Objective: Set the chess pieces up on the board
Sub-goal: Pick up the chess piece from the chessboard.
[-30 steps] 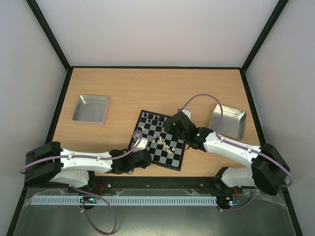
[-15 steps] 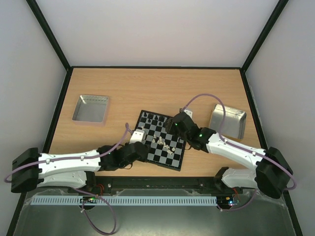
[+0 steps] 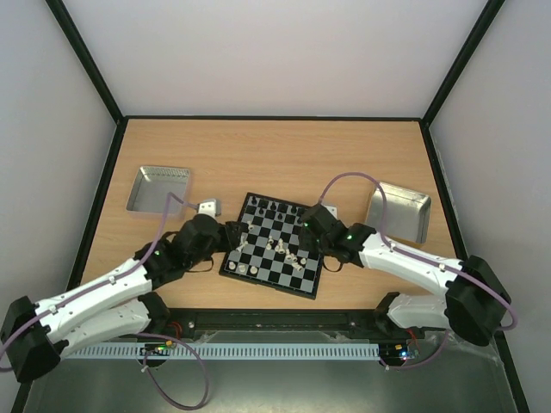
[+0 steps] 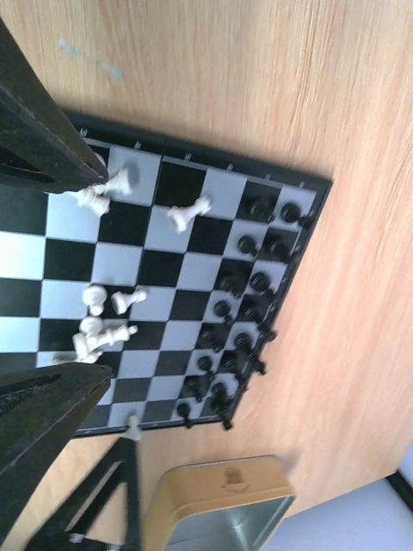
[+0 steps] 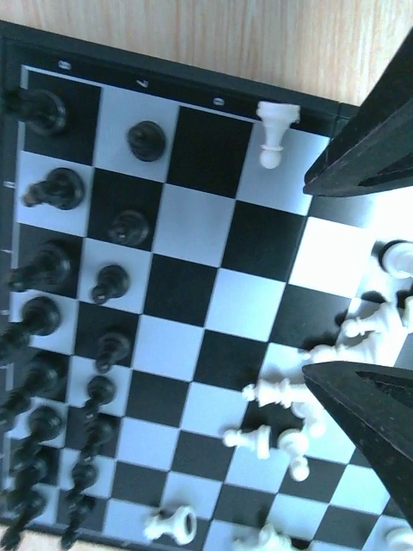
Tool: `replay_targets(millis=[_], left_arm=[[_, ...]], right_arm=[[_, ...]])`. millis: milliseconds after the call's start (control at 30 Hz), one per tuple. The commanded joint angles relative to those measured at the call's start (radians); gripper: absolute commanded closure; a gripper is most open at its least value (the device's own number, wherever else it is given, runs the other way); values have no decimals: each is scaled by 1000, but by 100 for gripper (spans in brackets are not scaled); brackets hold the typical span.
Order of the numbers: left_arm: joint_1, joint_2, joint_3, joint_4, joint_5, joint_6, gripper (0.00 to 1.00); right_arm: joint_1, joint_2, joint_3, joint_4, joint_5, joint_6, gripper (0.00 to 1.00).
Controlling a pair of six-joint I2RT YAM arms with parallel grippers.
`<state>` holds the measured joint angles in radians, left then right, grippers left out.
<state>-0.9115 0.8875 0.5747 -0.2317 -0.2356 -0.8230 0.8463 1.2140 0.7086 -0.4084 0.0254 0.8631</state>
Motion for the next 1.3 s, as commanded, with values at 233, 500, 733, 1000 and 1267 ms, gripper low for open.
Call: replay_targets(millis=[233, 500, 733, 1000, 1267], left_arm=[[184, -103, -88, -28, 133, -3, 43], [201, -123, -117, -20, 144, -10, 43], [203, -121, -121, -12, 147, -8, 43], [204, -121, -125, -12, 150, -4, 43], [204, -120, -128, -11, 150, -2, 43]], right_arm=[[49, 110, -31, -15, -67, -6, 61], [51, 156, -31, -12, -86, -10, 68], [67, 159, -22, -50, -72, -8, 77], [98, 161, -8, -91, -39, -3, 84], [116, 111, 18, -175, 43, 27, 96]])
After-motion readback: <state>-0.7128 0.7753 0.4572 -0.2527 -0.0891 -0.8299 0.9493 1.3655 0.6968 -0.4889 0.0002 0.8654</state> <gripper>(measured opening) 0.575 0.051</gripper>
